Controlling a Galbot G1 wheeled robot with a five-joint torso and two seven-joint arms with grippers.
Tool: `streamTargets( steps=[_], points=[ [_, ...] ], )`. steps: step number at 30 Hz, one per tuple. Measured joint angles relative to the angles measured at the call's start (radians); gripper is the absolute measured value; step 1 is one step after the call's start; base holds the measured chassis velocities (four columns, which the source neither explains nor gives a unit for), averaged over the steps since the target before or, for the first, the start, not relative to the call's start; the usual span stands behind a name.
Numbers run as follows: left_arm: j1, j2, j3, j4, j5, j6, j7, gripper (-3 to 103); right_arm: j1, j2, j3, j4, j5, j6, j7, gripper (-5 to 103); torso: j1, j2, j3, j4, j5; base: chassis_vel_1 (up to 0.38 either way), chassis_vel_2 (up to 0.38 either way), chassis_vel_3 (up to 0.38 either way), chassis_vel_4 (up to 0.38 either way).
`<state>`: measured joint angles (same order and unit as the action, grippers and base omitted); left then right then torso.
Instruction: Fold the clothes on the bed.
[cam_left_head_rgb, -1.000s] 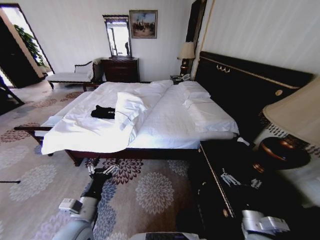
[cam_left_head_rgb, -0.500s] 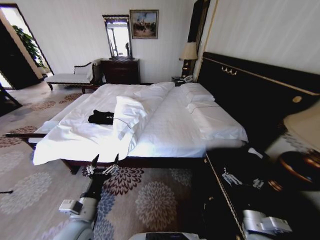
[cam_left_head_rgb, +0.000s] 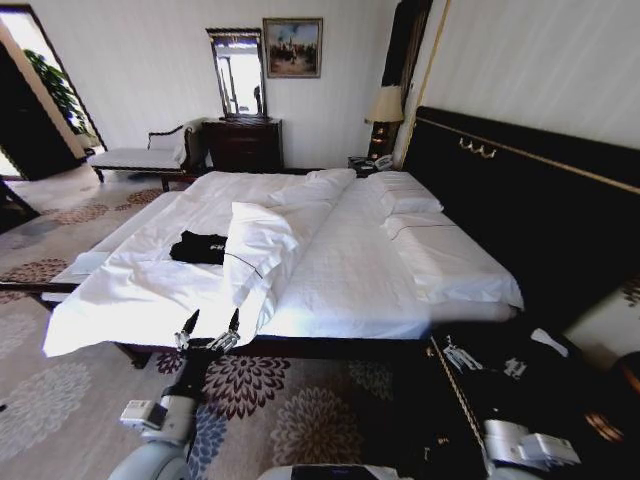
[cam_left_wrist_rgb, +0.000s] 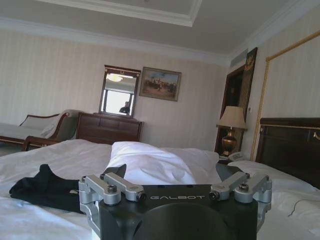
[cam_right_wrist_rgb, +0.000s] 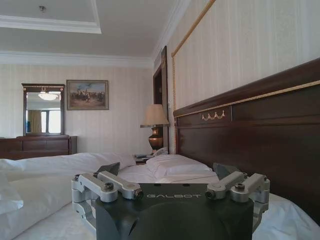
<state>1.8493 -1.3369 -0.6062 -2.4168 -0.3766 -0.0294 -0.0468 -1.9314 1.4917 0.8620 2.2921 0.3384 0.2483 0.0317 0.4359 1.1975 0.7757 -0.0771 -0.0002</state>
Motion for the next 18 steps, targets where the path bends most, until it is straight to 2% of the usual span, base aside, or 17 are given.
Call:
streamTargets(
  steps=[6,13,18],
  points=[
    [-0.002,-0.001,-0.002,-0.002,0.009,0.008,0.000,100,0.004,0.000,0.002,0.000,0.009,0.000,-0.001,100,0.000,0.000,0.000,0.0002,0.0003,-0.184,0.177,0.183,-0.177],
    [0.009,0.005,-0.007,0.025,0.094,0.029,0.012,100,0.004,-0.001,0.002,0.000,0.012,0.000,-0.002,100,0.000,0.000,0.000,0.0000,0.0001,-0.188,0.172,0.184,-0.190],
    [0.008,0.008,-0.010,0.027,0.095,0.031,0.014,100,0.003,-0.003,0.003,-0.001,0.009,0.002,-0.005,100,0.000,0.000,0.000,0.0002,0.0003,-0.150,0.177,0.168,-0.156]
  ],
)
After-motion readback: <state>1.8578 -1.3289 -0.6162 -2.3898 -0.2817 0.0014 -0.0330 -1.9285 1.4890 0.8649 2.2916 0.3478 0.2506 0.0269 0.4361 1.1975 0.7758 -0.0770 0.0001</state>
